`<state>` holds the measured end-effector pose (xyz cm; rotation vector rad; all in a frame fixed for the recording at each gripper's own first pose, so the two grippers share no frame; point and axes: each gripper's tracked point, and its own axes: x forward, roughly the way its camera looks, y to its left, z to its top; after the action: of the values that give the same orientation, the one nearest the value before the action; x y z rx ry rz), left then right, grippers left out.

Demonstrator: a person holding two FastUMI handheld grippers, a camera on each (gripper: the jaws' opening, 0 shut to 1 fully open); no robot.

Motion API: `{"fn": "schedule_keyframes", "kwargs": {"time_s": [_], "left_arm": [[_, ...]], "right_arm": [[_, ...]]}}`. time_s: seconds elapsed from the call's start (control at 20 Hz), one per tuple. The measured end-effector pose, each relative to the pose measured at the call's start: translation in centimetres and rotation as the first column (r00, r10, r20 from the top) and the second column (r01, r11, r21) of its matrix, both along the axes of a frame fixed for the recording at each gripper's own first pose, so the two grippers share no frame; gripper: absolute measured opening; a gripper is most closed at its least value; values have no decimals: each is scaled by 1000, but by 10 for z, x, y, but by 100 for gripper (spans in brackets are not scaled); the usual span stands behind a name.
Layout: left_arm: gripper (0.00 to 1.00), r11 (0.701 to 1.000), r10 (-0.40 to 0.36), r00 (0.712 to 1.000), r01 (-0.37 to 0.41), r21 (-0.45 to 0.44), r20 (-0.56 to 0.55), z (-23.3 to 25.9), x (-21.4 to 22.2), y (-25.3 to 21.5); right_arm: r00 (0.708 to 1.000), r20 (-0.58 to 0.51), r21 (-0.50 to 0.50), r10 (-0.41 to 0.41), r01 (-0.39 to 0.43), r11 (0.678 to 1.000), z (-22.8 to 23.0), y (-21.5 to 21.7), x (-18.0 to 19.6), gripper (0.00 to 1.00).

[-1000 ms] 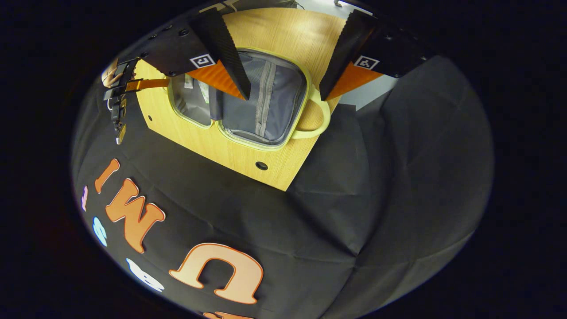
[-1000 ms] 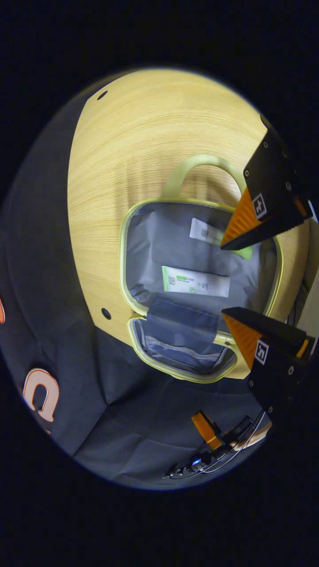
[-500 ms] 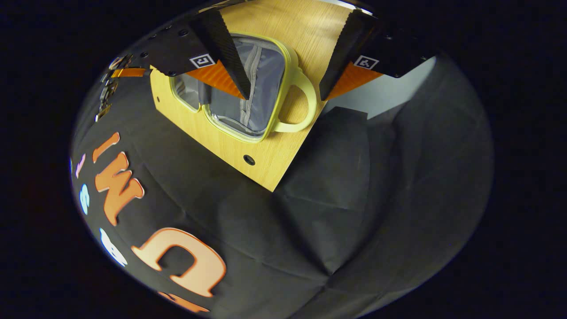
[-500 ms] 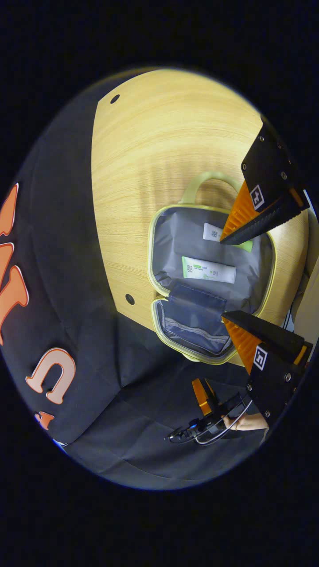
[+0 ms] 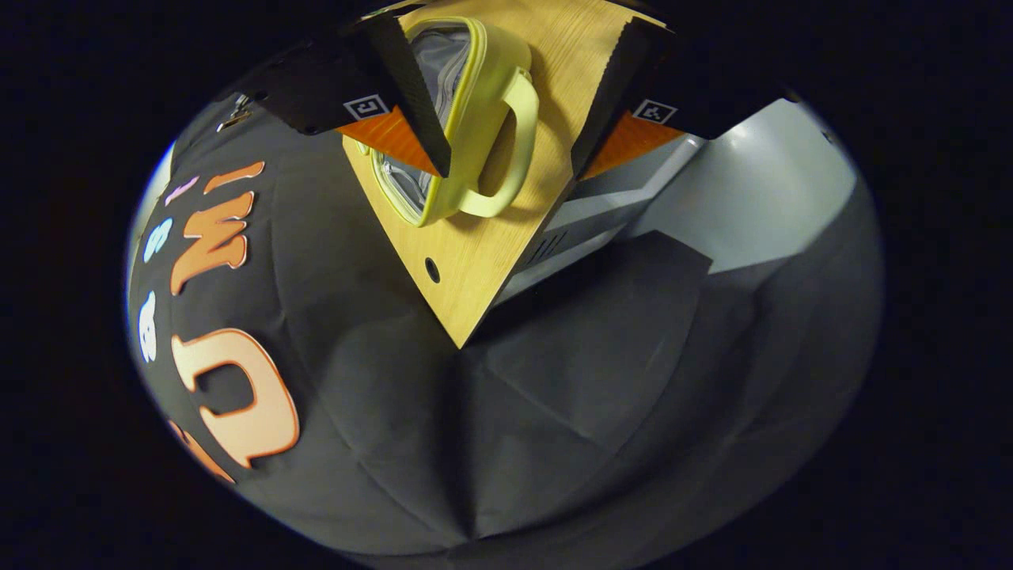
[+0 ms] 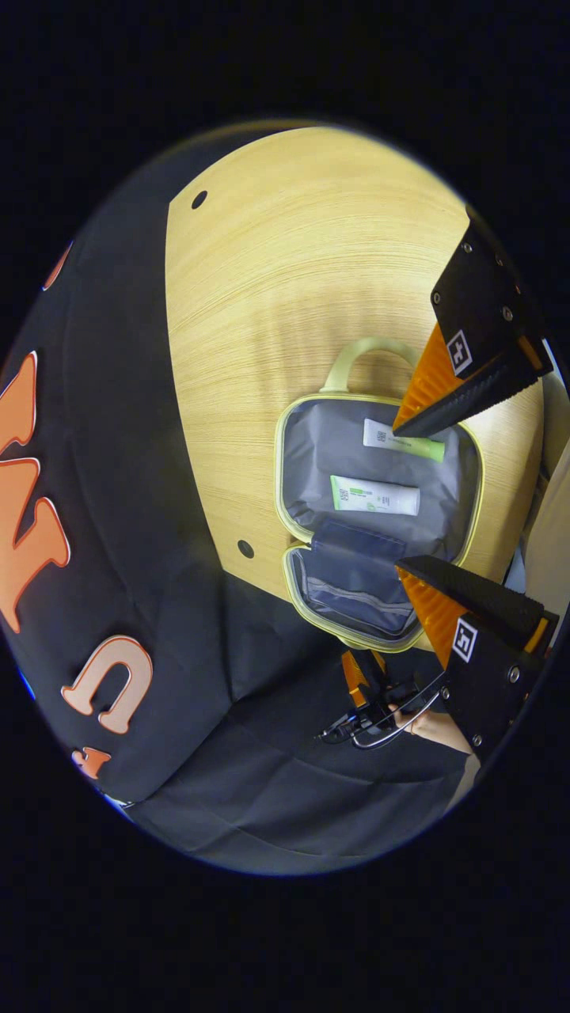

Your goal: First open the suitcase, pack the skin care products into it, and then close the suitcase.

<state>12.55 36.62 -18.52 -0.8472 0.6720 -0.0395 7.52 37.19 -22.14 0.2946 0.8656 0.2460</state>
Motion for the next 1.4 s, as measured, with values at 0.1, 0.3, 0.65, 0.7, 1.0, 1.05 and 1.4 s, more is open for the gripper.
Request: {"fn": "schedule_keyframes", "kwargs": {"time_s": [0.1,0.3,0.65,0.7,1.0,1.05,1.4], "left_arm": [[95,998,20,1000,-20,-54,-6,-6,4,-1],[76,992,14,1000,-16,-123,-19,-10,11,-16],[33,997,69,993,-72,-27,-94,-20,22,-15],[22,996,72,994,-76,-48,-84,-15,21,-16],[7,999,53,995,-52,14,-82,12,15,-31],[6,998,42,996,-38,56,-74,23,15,-36],[6,929,-50,995,79,362,-88,109,-2,-78]], "right_arm": [[1000,-3,1,-6,6,1000,0,-2,1,95],[1000,-4,11,-29,29,1000,-1,-8,2,95],[999,-12,18,-44,45,999,-5,-18,-4,96],[999,-8,19,-47,47,999,-4,-20,-4,96],[995,45,14,-86,86,996,10,-32,-2,96],[994,59,10,-92,92,996,14,-34,-2,95],[971,196,-21,-134,141,990,55,-73,2,96]]}}
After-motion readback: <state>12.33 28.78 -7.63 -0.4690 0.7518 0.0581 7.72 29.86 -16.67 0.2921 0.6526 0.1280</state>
